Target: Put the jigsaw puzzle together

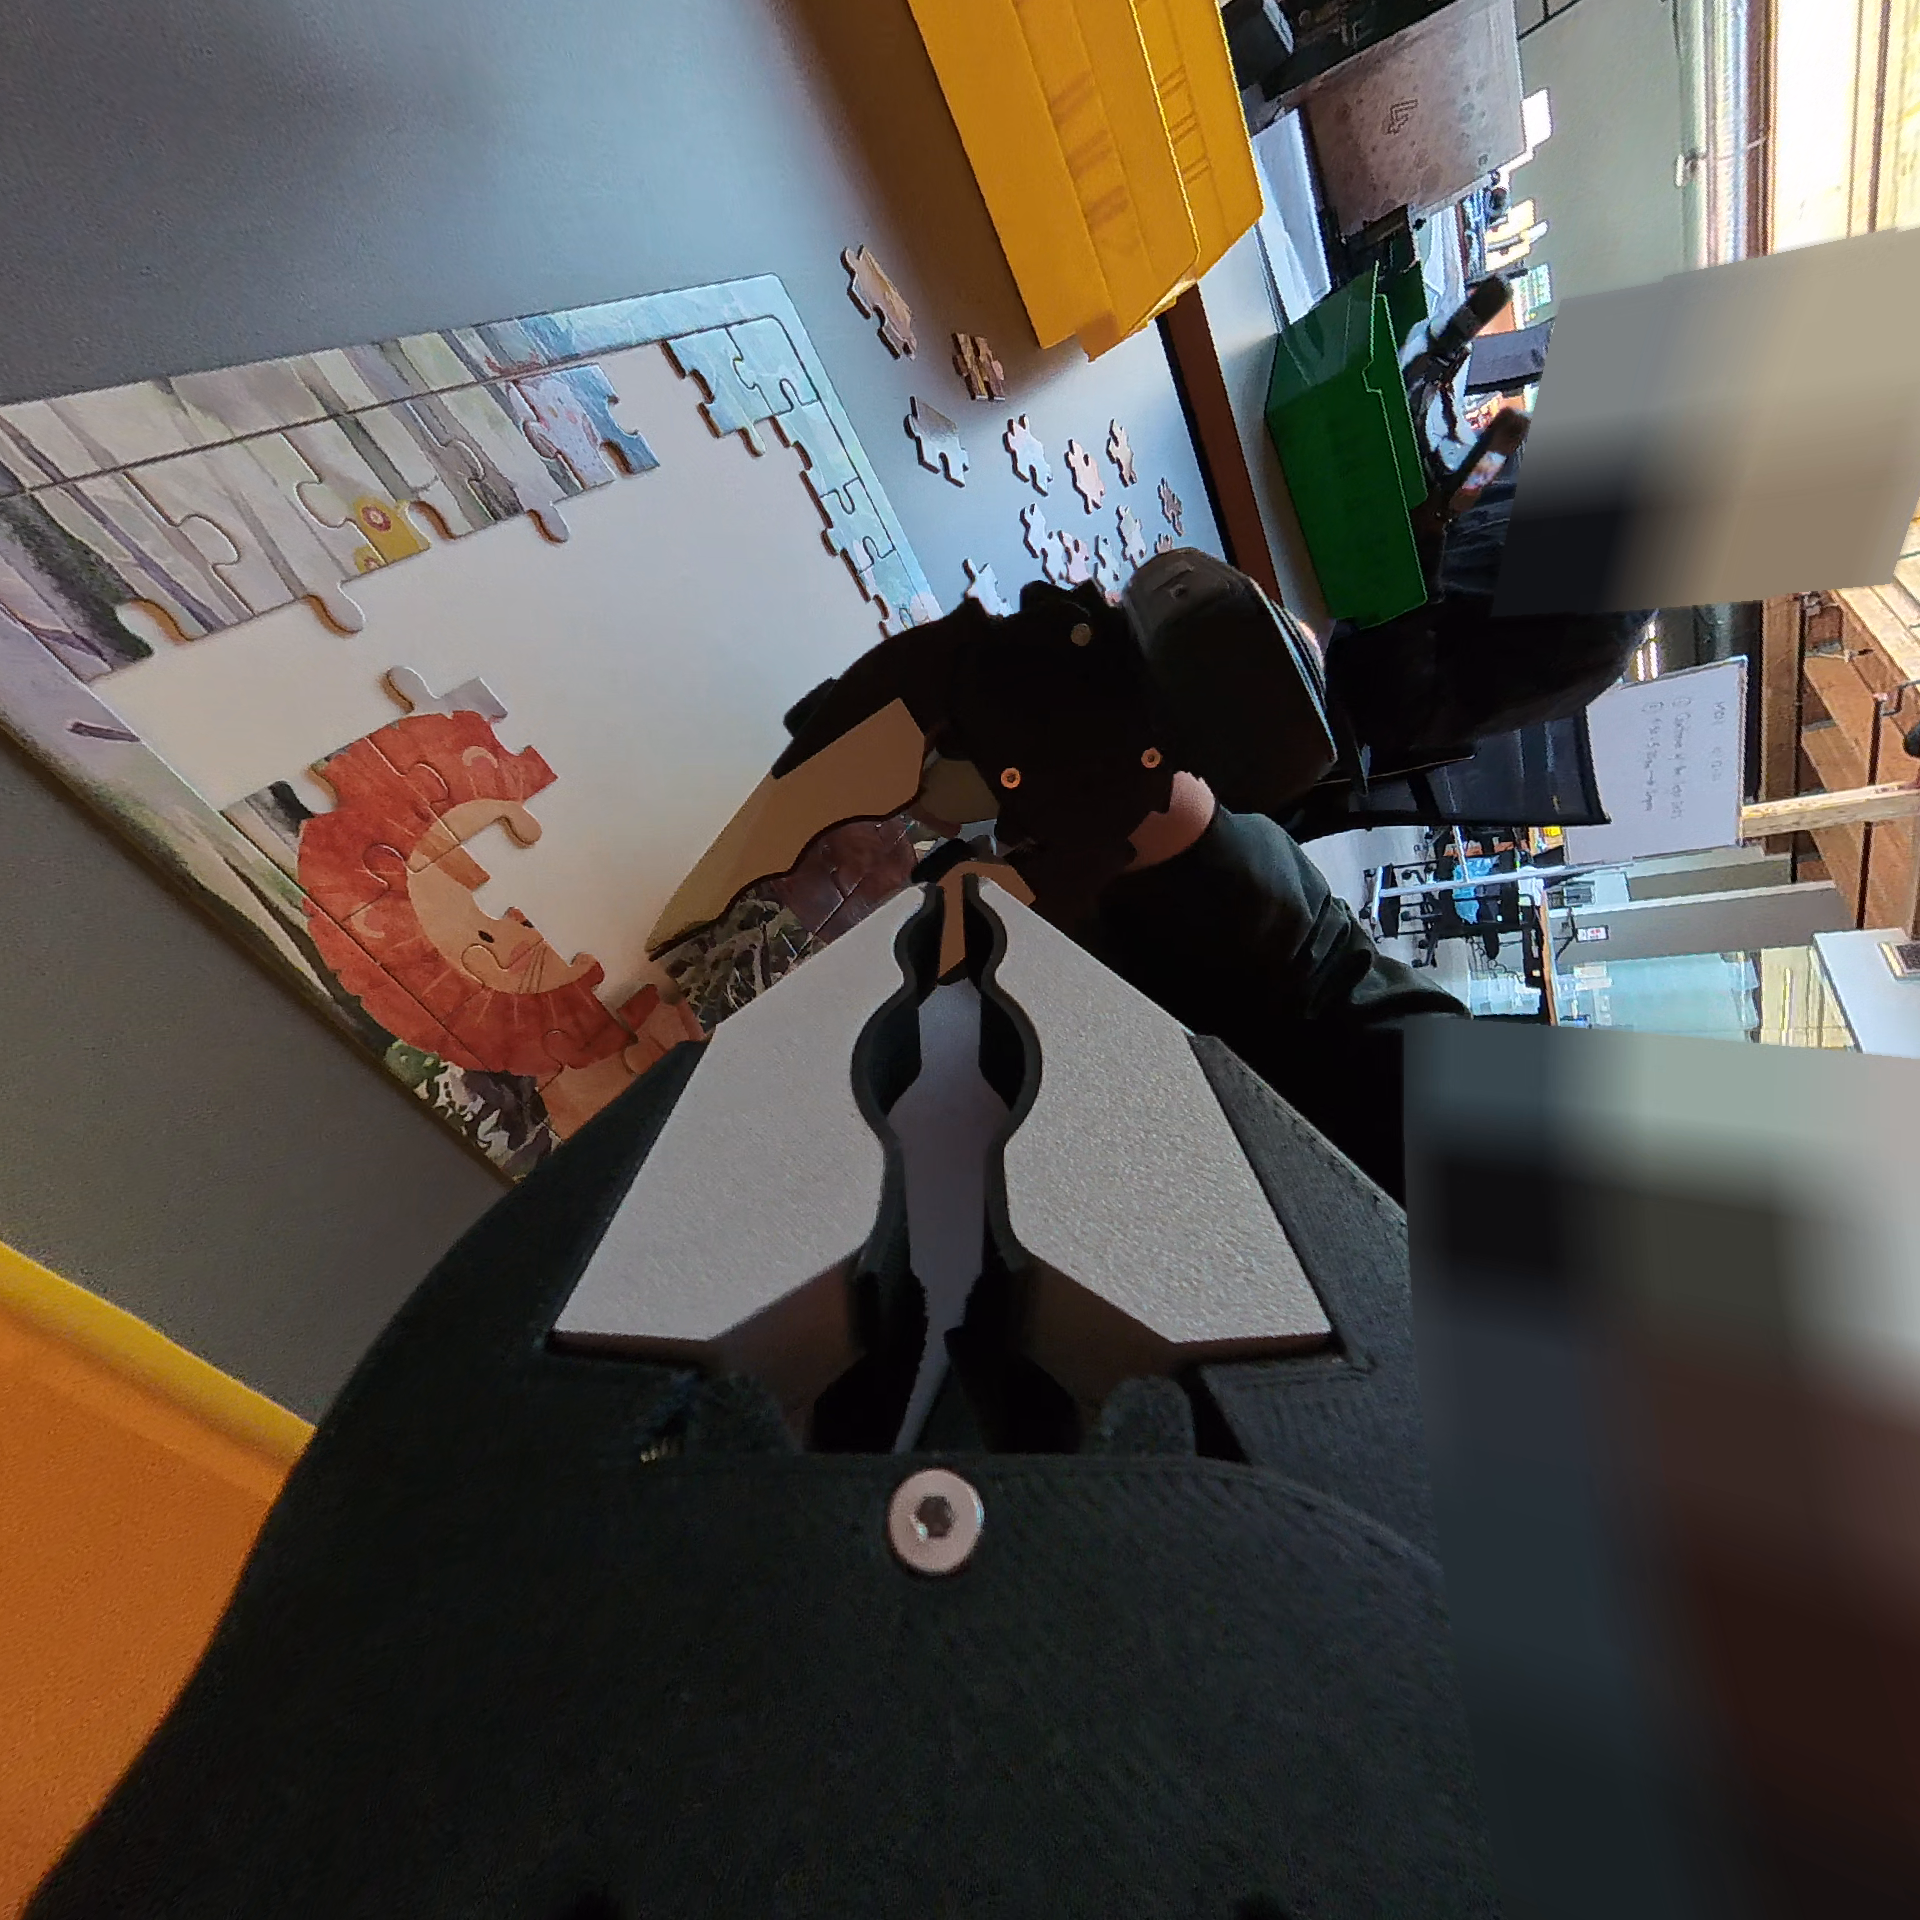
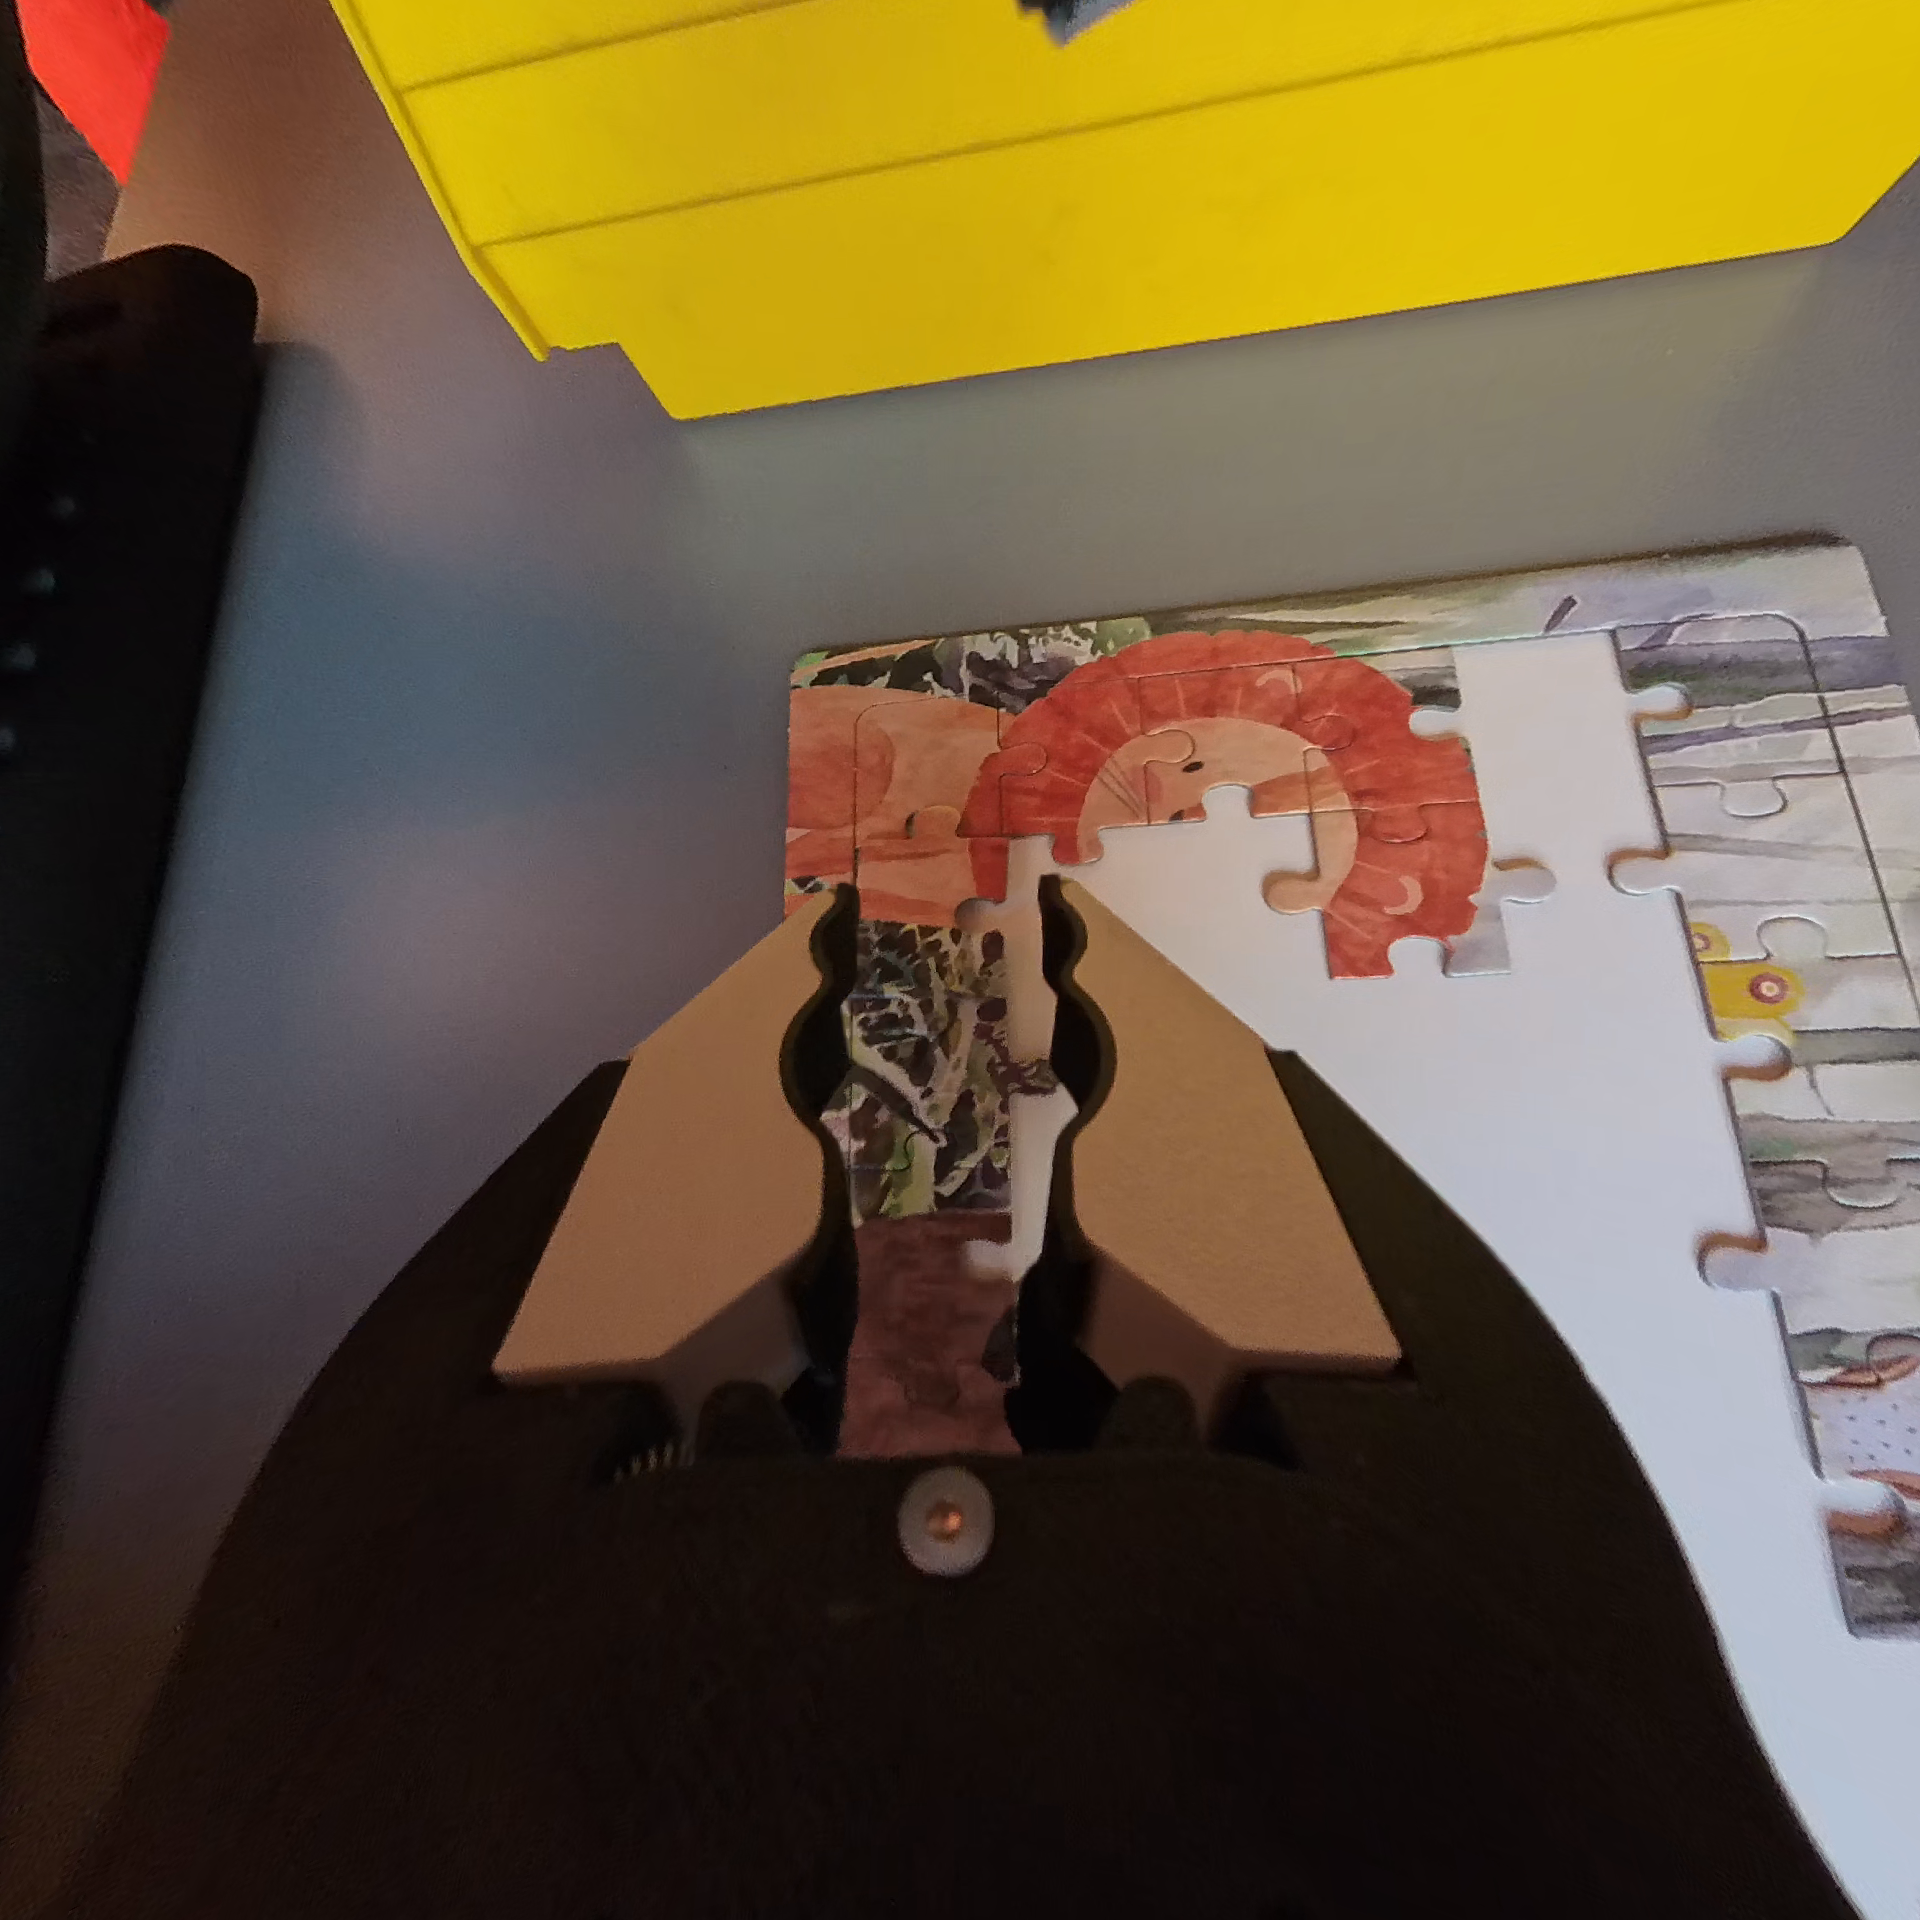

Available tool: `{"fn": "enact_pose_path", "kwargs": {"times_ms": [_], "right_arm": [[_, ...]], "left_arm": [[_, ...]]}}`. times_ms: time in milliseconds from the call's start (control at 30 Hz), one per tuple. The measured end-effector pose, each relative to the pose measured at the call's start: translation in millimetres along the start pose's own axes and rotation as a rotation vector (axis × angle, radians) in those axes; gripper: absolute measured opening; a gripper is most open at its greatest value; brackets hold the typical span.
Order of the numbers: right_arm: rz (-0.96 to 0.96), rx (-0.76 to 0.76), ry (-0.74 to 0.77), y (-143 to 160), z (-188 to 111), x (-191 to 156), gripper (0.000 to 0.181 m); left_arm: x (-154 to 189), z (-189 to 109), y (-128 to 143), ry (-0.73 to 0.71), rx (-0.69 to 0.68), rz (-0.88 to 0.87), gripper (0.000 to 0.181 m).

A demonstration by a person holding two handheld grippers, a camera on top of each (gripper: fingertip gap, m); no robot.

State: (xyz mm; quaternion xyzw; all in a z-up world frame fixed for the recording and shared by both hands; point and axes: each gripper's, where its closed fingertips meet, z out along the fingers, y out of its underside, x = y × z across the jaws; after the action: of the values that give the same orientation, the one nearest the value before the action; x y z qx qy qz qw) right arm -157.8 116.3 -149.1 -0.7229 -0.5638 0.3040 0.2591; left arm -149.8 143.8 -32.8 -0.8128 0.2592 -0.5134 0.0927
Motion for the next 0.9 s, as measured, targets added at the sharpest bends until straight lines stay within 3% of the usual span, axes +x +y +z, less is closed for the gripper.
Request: {"fn": "enact_pose_path", "kwargs": {"times_ms": [400,900], "right_arm": [[-0.011,-0.014,-0.045,5,12,-5,0.022],[-0.090,0.000,0.038,4,-3,-3,0.026]], "left_arm": [[-2,4,2,0.001,-0.021,-0.010,0.000],[-1,-1,0,0.017,-0.001,-0.020,0.000]]}}
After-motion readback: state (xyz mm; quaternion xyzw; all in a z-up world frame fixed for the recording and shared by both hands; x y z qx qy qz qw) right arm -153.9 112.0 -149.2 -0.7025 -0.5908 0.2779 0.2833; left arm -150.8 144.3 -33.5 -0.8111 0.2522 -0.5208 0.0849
